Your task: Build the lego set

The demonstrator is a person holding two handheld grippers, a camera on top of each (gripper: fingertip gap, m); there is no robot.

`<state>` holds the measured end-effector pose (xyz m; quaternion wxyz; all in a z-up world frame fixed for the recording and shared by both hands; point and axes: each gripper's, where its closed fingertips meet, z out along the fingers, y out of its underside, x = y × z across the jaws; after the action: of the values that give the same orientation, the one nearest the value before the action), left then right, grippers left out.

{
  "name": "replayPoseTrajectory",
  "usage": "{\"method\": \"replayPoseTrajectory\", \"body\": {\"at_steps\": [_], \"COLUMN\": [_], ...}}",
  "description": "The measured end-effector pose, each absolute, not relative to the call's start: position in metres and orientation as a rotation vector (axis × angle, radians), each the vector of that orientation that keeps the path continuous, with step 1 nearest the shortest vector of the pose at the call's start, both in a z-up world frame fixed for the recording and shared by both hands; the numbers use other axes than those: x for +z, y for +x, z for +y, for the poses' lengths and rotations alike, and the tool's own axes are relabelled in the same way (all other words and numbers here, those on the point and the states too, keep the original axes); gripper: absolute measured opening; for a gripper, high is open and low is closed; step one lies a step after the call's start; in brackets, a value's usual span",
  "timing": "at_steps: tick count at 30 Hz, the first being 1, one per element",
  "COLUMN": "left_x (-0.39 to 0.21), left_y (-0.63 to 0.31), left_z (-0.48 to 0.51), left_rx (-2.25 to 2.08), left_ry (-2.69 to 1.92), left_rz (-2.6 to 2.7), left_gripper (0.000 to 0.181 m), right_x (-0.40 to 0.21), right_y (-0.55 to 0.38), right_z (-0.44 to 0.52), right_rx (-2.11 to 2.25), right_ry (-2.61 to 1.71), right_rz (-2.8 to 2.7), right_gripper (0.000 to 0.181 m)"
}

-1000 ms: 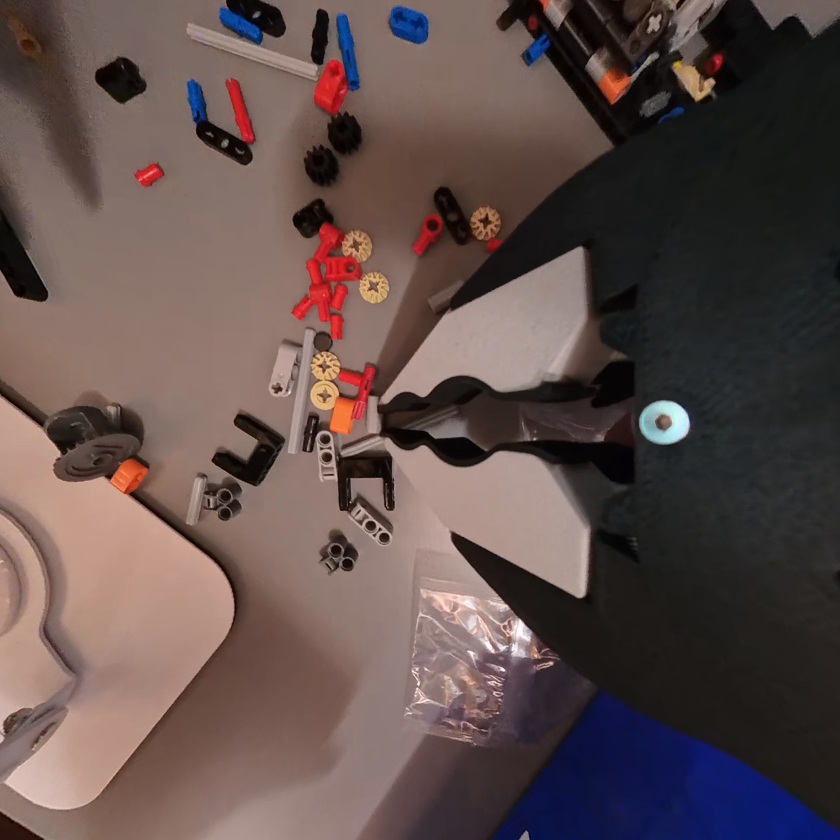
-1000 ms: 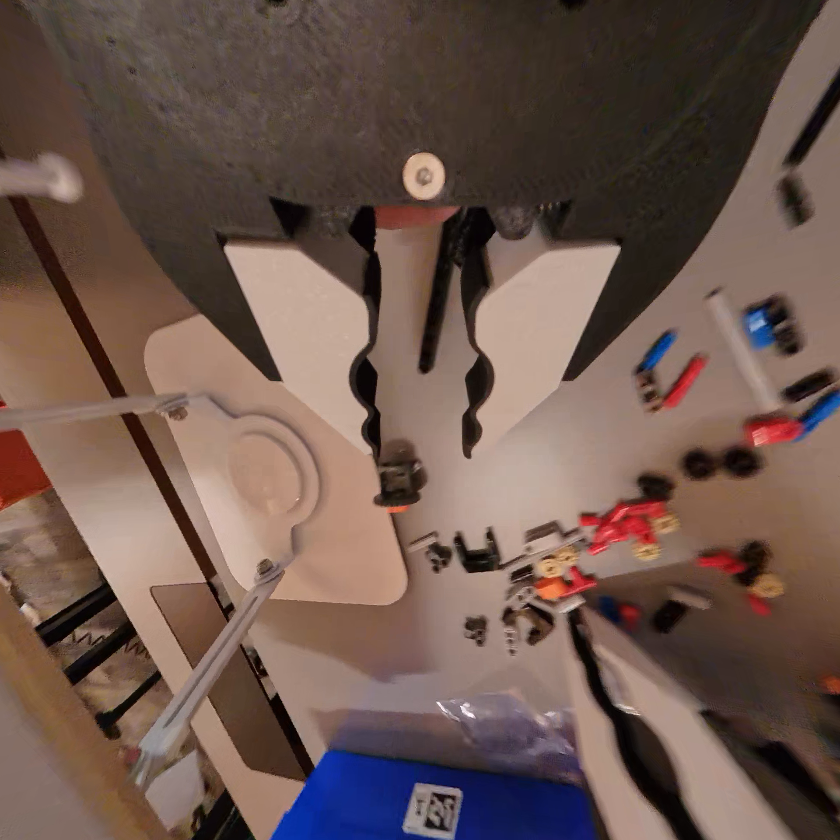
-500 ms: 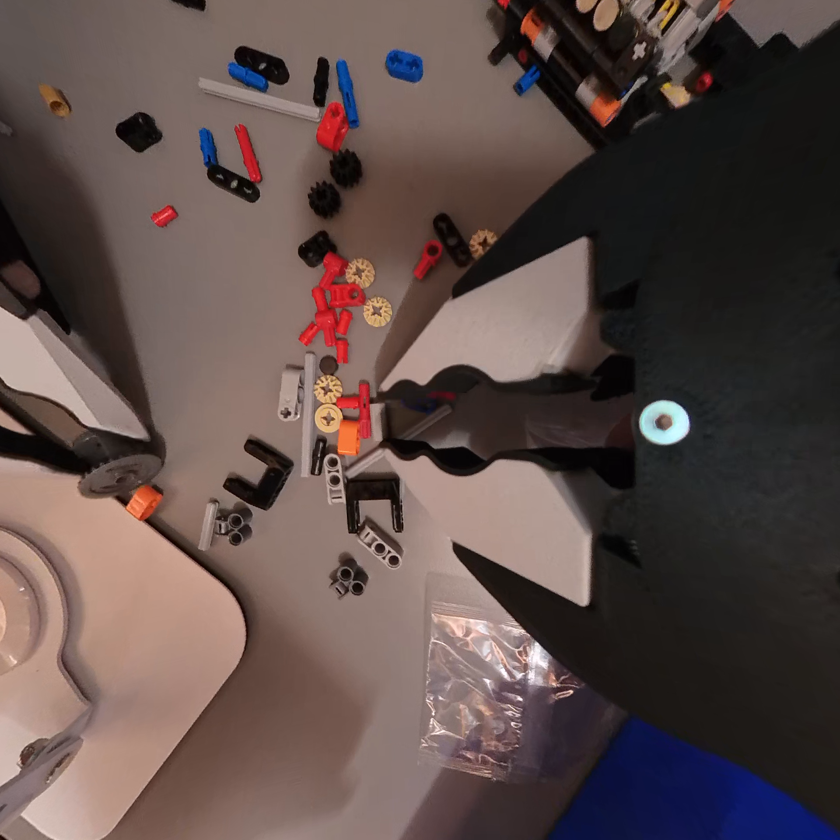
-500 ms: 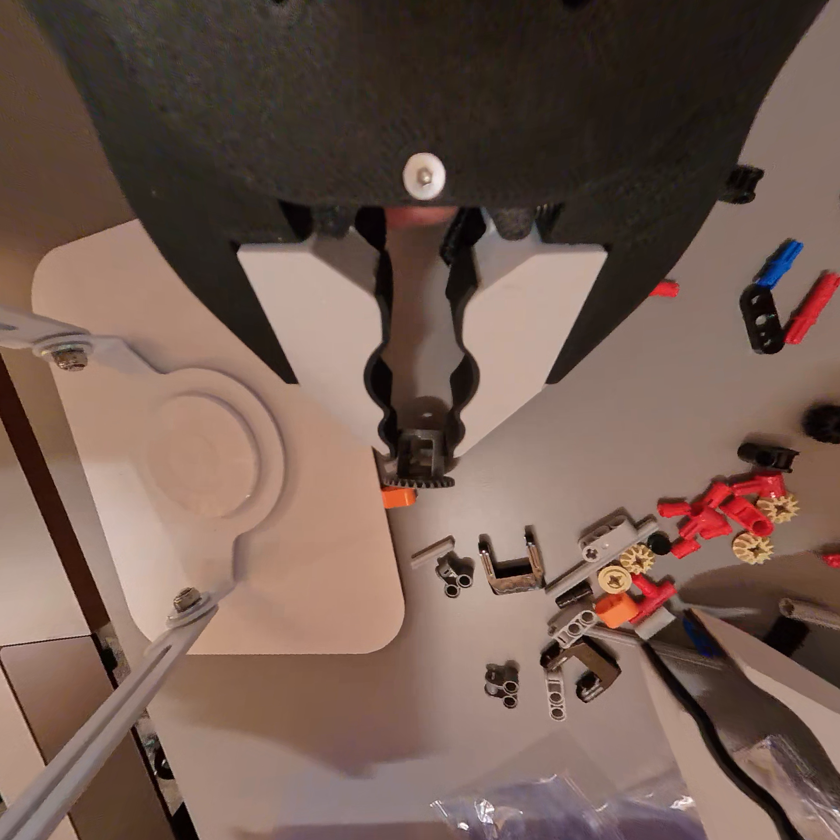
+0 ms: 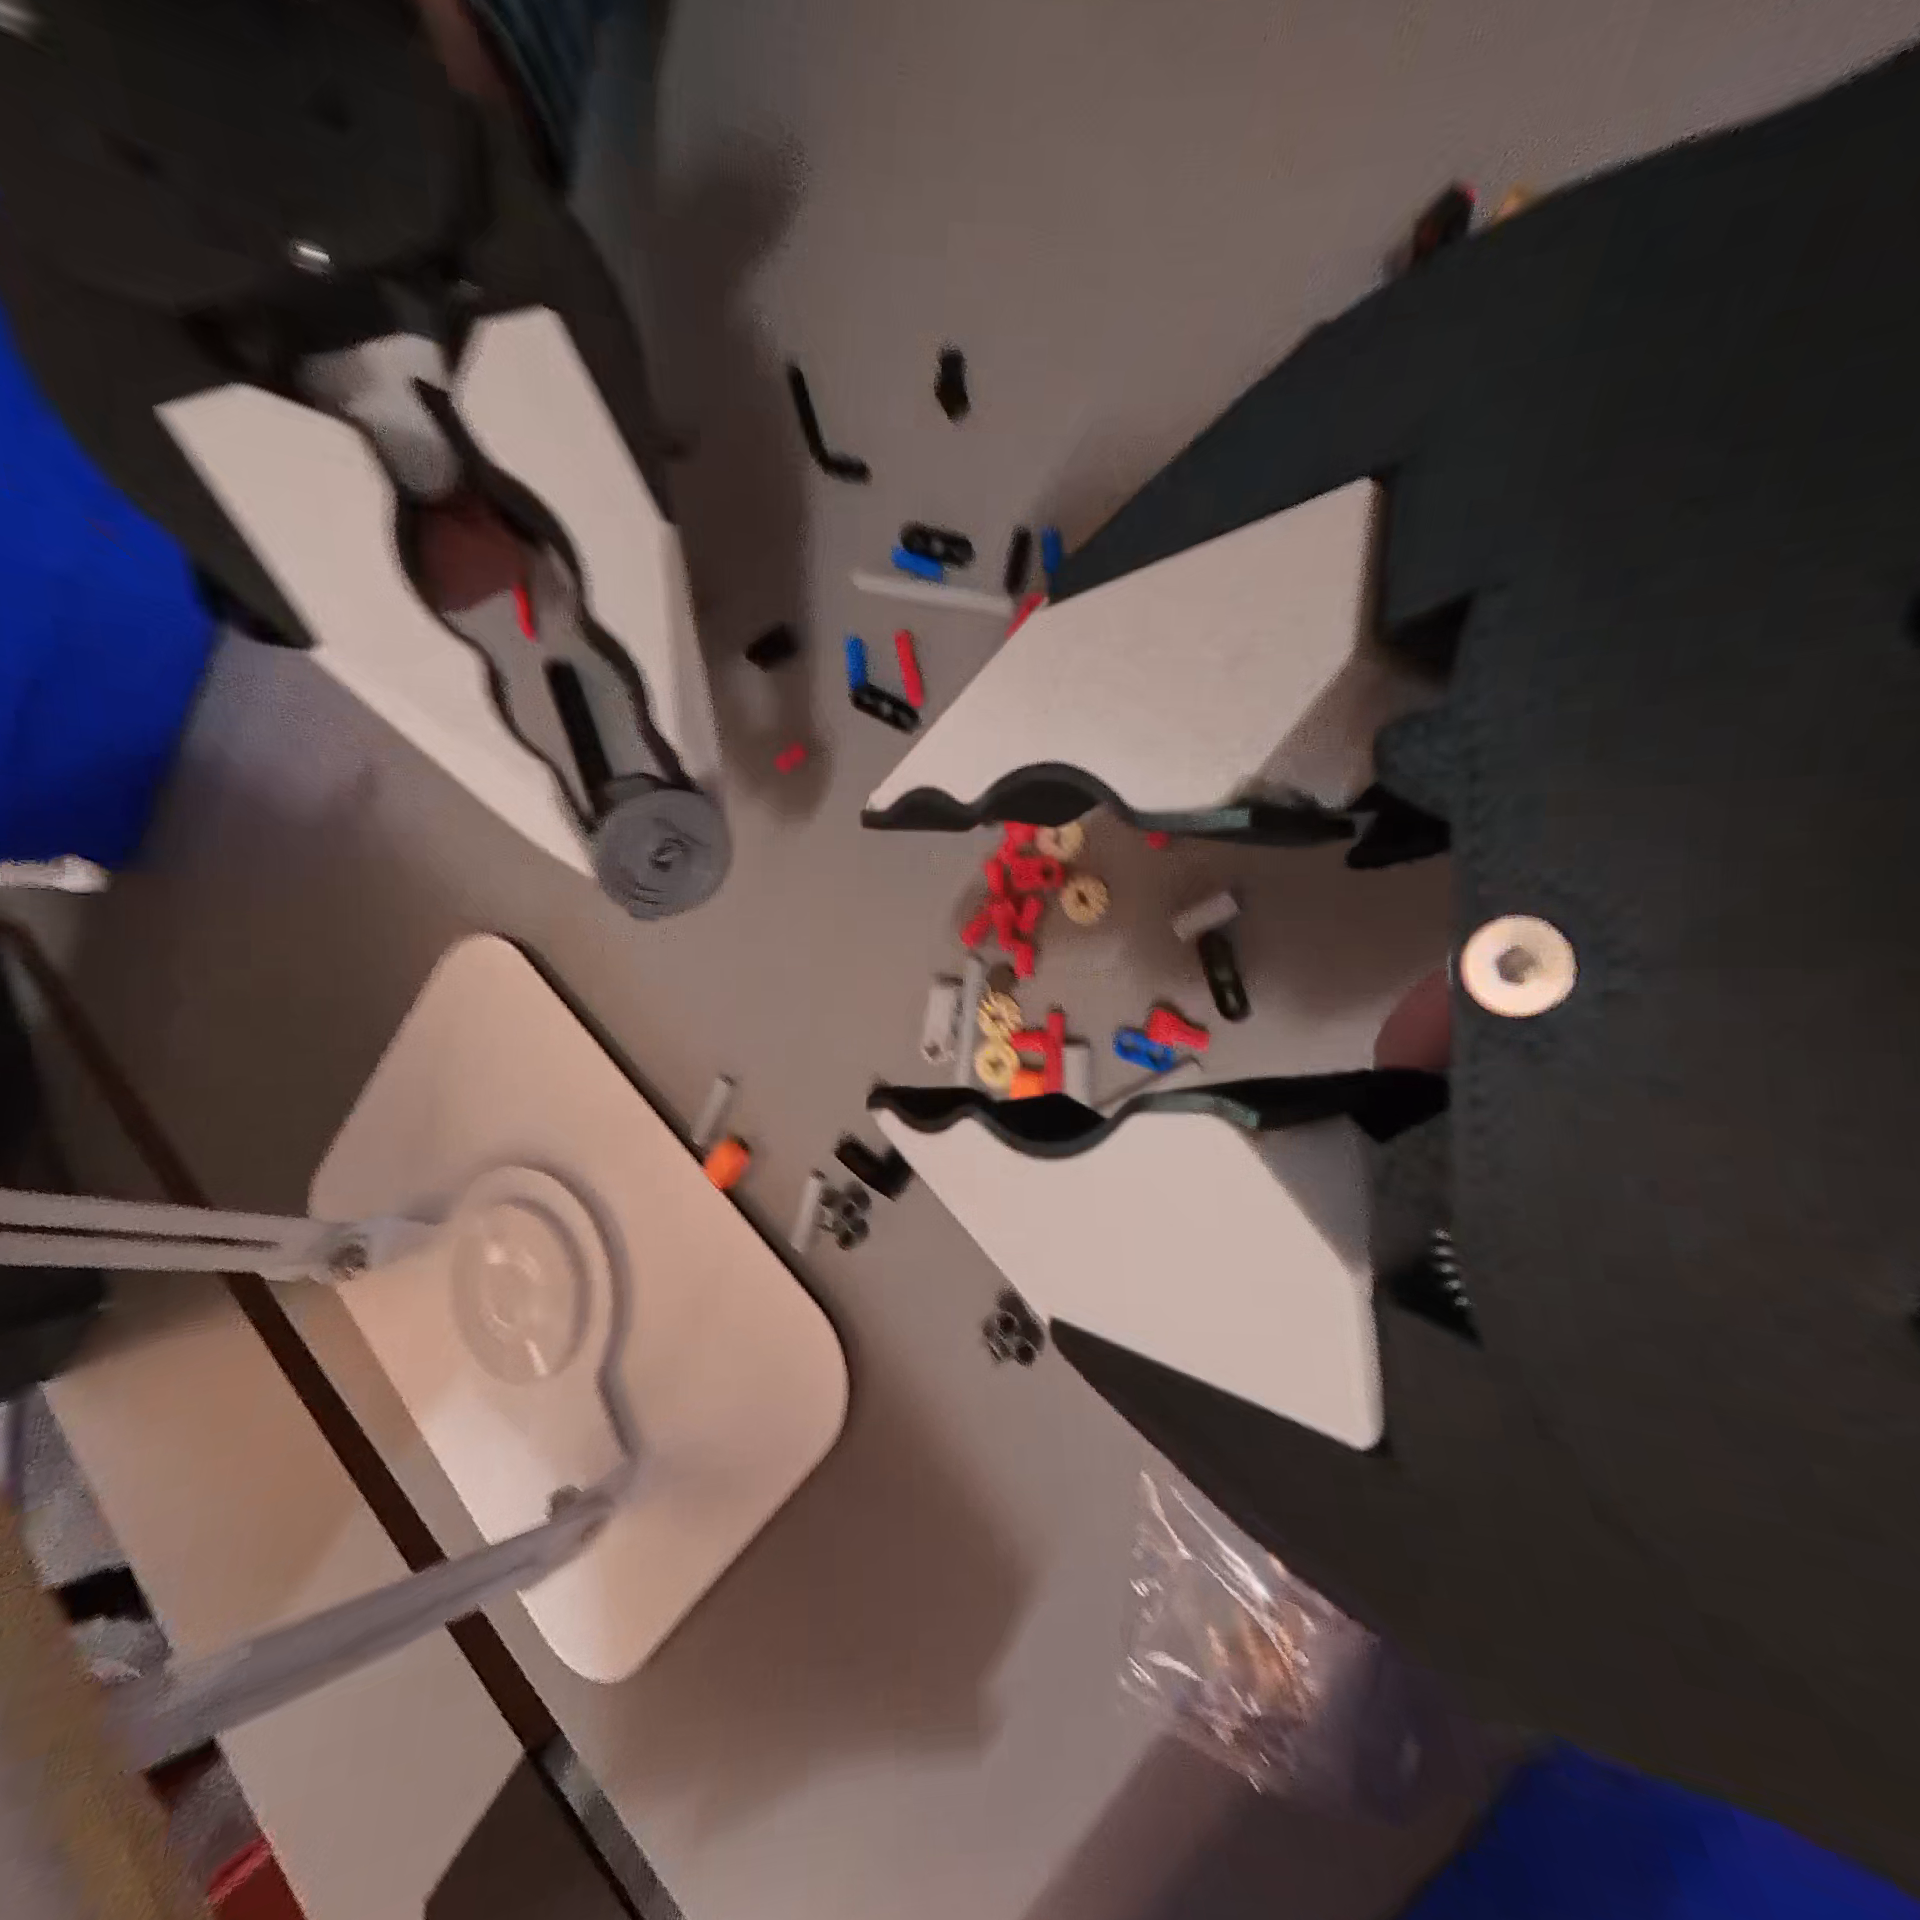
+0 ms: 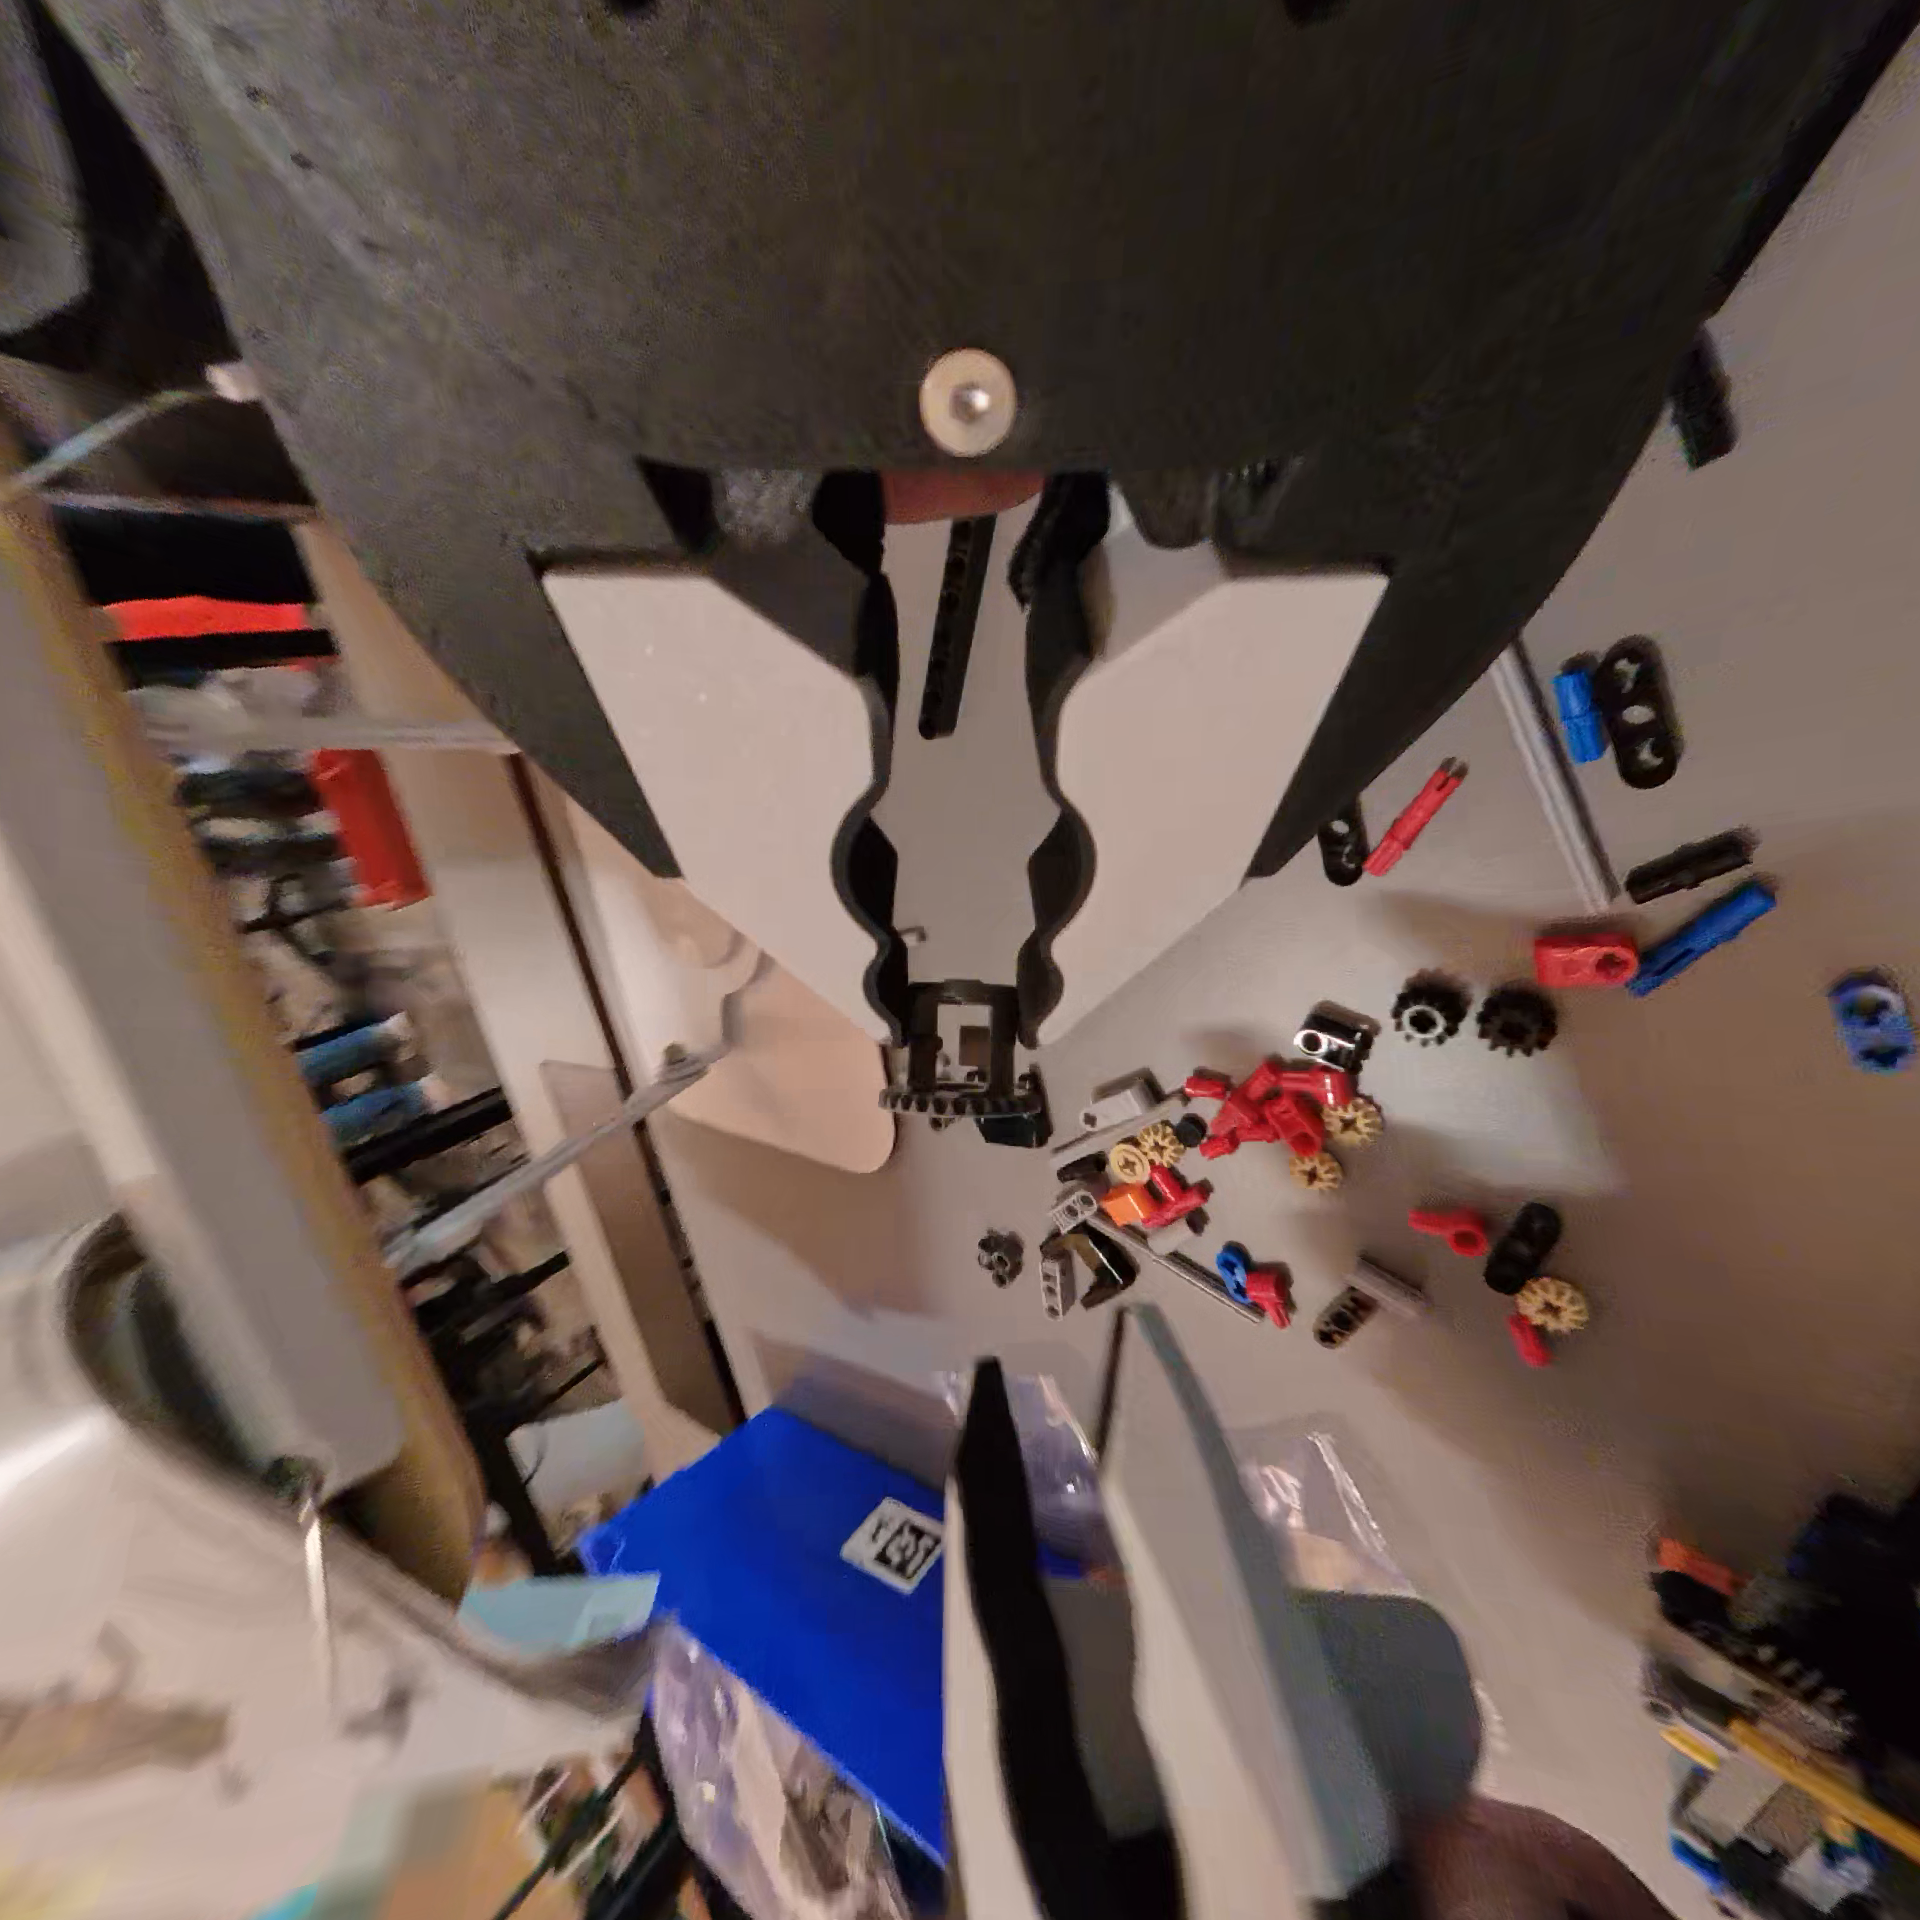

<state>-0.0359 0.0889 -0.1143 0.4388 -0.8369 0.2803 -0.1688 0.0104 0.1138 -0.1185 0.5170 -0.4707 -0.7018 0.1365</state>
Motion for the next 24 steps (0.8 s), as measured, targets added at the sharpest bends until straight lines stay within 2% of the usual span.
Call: {"method": "replayPoseTrajectory", "body": {"at_steps": [5,11,16,24], "left_x": [-0.101,-0.099,-0.098,-0.102], "left_y": [-0.003,0.023,0.032,0.035], "left_z": [0.082,0.072,0.068,0.058], "left_rx": [-0.623,-0.803,-0.841,-0.767], "left_ry": [-2.026,-2.011,-1.999,-2.015], "left_rz": [0.687,0.686,0.684,0.757], "left_gripper": [0.053,0.052,0.028,0.027], "right_x": [-0.106,-0.102,-0.102,-0.102], "right_y": [0.016,0.019,0.019,0.025], "right_z": [0.091,0.077,0.07,0.057], "right_rx": [0.225,0.111,0.072,0.11], "right_ry": [-0.968,-0.852,-0.807,-0.824], "right_rz": [-1.651,-1.659,-1.66,-1.667], "right_gripper": [0.018,0.019,0.019,0.024]}}
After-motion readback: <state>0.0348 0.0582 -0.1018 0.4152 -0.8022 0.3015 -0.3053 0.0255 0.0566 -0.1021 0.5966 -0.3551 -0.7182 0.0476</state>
